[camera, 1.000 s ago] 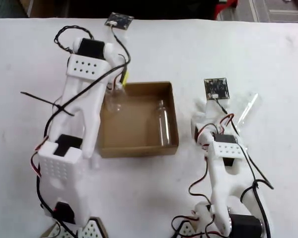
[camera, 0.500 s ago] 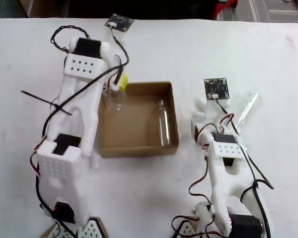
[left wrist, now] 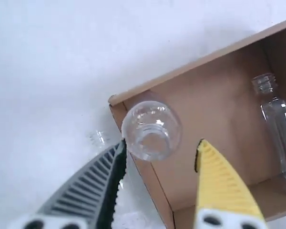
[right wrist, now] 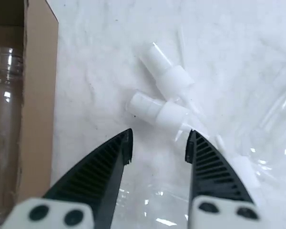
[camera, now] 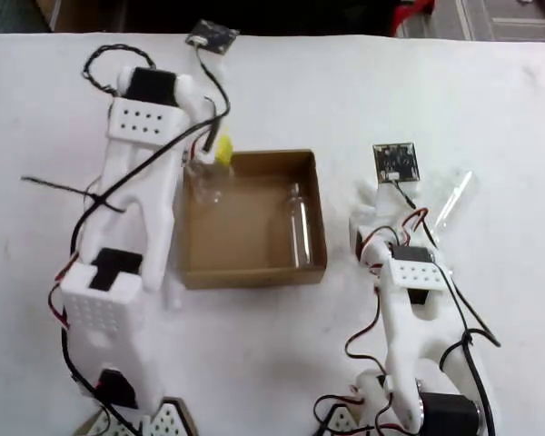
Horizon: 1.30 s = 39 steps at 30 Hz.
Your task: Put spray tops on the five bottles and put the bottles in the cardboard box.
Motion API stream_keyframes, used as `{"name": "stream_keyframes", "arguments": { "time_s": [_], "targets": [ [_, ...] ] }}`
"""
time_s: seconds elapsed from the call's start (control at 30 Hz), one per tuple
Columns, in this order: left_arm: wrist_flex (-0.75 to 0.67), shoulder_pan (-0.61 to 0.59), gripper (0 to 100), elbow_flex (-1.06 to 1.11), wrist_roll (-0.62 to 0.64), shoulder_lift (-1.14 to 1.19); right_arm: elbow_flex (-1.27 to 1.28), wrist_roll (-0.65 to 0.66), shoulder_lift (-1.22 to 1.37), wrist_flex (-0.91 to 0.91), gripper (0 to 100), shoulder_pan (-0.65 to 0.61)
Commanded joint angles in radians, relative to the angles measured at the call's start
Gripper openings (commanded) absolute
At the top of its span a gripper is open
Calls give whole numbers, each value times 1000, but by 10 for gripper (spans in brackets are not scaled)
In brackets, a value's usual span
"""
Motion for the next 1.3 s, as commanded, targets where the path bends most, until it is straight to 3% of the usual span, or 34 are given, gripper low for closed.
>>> {"name": "stream_keyframes", "arguments": {
  "time_s": [0.0,0.43,0.73,0.87,1.27],
  "targets": [
    [8,-47,249,-9,0,-147,-5,2,-16,-15,163,-7],
    [94,-199,246,5,8,-305,-5,2,-16,-10,163,-7],
    [81,-309,245,353,46,-501,-5,2,-22,-10,163,-7],
    [-3,-331,245,589,143,-582,-5,2,-25,-8,163,-4],
    [-344,-329,245,1069,212,-843,-25,2,-28,45,163,-1]
  ]
}}
